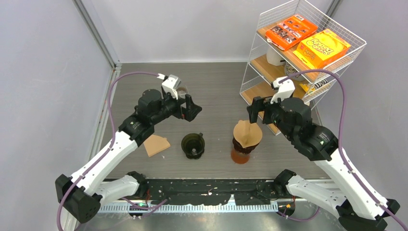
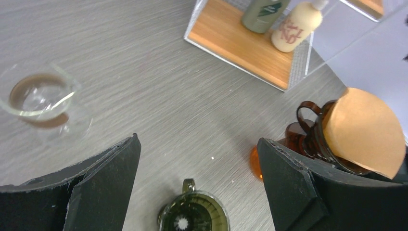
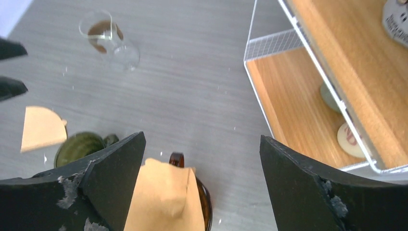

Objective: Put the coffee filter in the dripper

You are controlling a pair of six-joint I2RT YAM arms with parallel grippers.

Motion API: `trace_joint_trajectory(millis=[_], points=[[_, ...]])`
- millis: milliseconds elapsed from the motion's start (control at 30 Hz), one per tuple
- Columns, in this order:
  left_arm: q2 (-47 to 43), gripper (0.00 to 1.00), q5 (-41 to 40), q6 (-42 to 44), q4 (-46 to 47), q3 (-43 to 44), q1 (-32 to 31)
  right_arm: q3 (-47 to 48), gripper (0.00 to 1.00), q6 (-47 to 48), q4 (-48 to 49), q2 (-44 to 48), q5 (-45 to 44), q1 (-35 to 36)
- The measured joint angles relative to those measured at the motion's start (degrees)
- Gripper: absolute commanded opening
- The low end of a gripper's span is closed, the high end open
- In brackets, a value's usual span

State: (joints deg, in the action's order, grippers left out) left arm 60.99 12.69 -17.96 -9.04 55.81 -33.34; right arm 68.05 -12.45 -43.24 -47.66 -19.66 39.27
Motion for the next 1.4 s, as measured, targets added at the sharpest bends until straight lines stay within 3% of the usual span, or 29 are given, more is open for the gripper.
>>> trace_joint_trajectory(millis=[167, 367, 467, 600, 900, 1100, 1400], points=[[-3.37, 1.0, -8.24, -3.69, -6.64, -1.6, 0.37, -3.58, 0.95, 2.91, 10.73, 1.03, -1.68, 0.0], [-5.81, 1.0, -16.98, -8.61, -16.74, -4.28, 2.32, -2.64, 0.95, 6.95, 17.68, -4.35, 1.03, 0.0], [-7.96, 1.0, -17.46, -9.94, -20.0, -7.43, 2.67, -1.42, 0.95, 8.79, 19.69, -8.94, 3.34, 0.0], [-9.42, 0.96, -11.78, -10.8, -21.2, -12.02, 2.71, -0.72, 0.95, 10.49, 21.31, -13.77, 5.86, 0.0], [0.5, 0.67, -2.27, -14.88, -17.4, -15.85, 2.62, -0.7, 0.95, 11.34, 22.45, -20.06, 7.34, 0.0], [7.54, 0.55, 0.76, -14.78, -16.83, -15.06, 1.6, -0.72, 0.95, 11.78, 23.61, -20.35, 6.69, 0.0], [10.43, 0.0, 2.27, -14.27, -17.59, -14.34, 0.07, -0.83, 0.95, 11.87, 25.7, -22.45, 4.66, -0.13]])
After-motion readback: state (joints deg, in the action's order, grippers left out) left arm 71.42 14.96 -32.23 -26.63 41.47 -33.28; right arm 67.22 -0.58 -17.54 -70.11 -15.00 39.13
